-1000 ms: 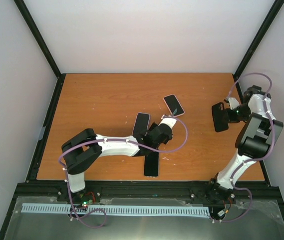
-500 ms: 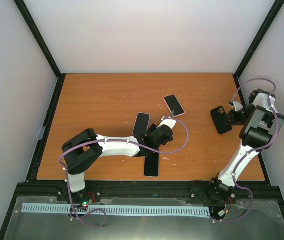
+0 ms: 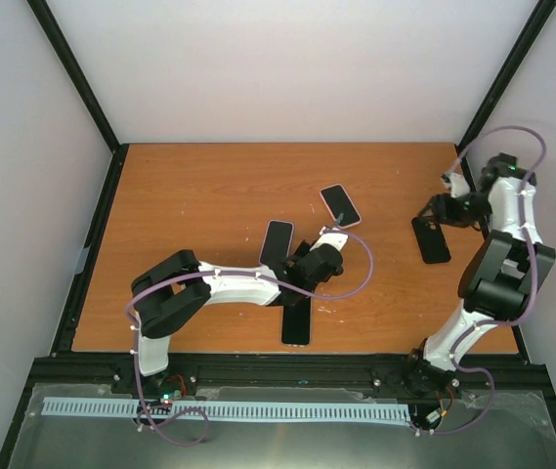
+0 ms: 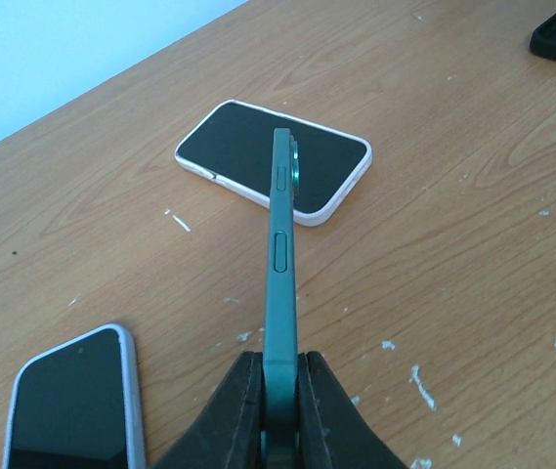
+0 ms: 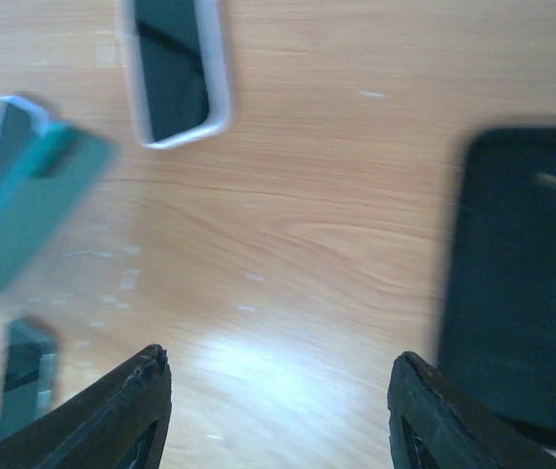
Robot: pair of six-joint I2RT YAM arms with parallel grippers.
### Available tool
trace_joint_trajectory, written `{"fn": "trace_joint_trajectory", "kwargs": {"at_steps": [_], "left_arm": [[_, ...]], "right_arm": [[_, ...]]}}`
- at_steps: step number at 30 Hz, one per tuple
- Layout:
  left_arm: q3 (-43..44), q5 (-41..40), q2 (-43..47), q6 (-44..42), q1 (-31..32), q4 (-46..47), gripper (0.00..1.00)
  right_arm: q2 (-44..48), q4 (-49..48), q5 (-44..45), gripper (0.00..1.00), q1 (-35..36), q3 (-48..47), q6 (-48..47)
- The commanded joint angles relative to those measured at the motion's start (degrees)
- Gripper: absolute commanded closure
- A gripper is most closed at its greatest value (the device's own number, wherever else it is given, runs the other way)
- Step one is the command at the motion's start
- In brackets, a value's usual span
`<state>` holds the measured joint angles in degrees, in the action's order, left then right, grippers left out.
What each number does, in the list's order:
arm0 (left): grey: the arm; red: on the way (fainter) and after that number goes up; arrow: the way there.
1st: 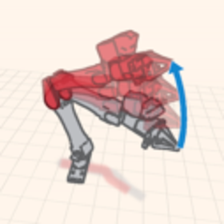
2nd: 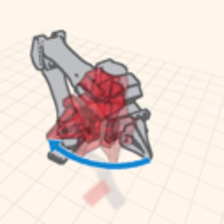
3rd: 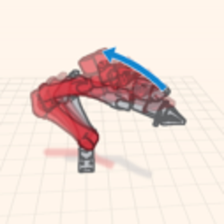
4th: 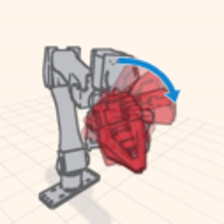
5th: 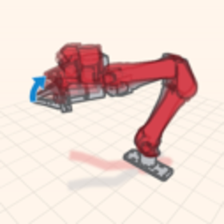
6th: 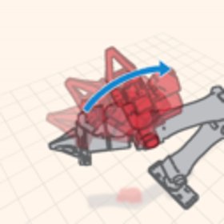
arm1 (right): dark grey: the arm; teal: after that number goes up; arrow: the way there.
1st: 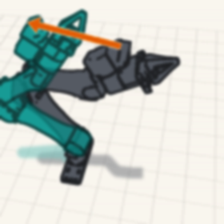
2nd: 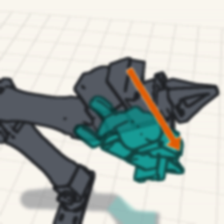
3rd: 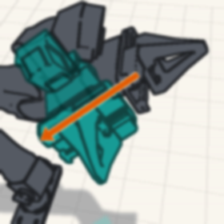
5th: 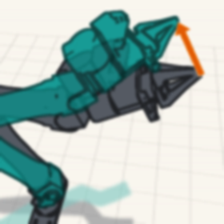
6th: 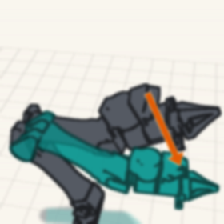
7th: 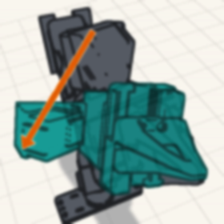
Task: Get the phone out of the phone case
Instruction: Place the phone at the center of the board.
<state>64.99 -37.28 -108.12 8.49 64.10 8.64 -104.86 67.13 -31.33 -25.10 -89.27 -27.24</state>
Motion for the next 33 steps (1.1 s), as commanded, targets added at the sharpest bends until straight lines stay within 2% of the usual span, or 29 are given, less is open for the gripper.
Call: {"fn": "trace_joint_trajectory", "kwargs": {"at_steps": [1, 6, 10, 12, 17, 24, 28, 33], "left_arm": [[5.4, -1.8, -3.3, 0.1, 0.7, 6.3, 1.0], [6.8, -2.2, -6.3, 0.8, 1.2, 9.1, 1.0], [8.7, -3.0, -8.9, 1.8, 1.9, 8.7, 1.0], [9.3, -3.0, -9.9, 2.1, 2.4, 8.6, 1.0], [12.2, -3.2, -12.9, 3.5, 3.4, 6.6, 0.99], [15.8, -2.7, -15.8, 3.9, 4.8, 4.5, 0.94], [16.8, -2.6, -16.6, 5.0, 4.8, 3.1, 0.85], [16.4, -1.2, -15.8, 7.9, 4.8, 0.9, 0.64]], "right_arm": [[3.2, 1.8, -11.4, 0.39, 10.1, 3.2, 9.1], [1.0, -0.9, -11.0, 0.39, 20.1, 3.9, 17.8], [-2.6, -0.4, -9.9, 0.4, 25.0, 3.2, 22.6], [-3.9, -1.7, -9.6, 0.44, 26.4, 3.7, 25.1], [-6.3, -5.6, -6.4, 0.45, 29.4, 4.2, 29.5], [-6.8, -7.6, -0.7, 0.57, 32.0, 6.0, 32.5], [-5.7, -8.6, 1.2, 0.69, 31.9, 8.1, 32.9], [-4.7, -10.6, 1.0, 0.84, 31.8, 10.6, 33.3]]}}
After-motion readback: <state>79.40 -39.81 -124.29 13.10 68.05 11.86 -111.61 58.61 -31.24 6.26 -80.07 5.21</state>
